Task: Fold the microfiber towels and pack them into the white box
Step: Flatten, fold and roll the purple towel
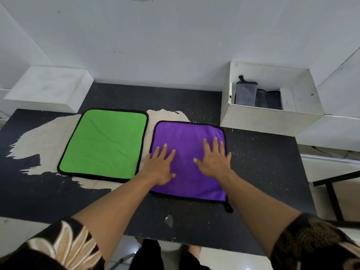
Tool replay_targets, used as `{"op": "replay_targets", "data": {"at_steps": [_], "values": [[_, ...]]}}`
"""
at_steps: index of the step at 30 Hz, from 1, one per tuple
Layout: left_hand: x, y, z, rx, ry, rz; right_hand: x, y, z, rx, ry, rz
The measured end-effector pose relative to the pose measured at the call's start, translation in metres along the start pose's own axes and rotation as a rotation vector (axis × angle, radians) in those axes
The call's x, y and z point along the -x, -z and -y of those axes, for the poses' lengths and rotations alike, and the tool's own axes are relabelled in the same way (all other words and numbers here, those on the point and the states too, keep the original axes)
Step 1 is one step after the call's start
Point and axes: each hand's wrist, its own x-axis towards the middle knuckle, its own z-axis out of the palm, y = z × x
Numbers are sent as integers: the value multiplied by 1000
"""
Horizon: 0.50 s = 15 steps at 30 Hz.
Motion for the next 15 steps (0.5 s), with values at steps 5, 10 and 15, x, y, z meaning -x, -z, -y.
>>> {"op": "replay_targets", "data": {"at_steps": [5, 10, 15], "values": [[-4, 2, -1, -147, 144, 77, -13, -4, -22, 122, -95, 80], [-36, 31, 4, -59, 8, -120, -32, 7, -21, 145, 13, -62], [-69, 37, 2, -109, -150, -56, -52, 12, -21, 150, 44, 39]]}}
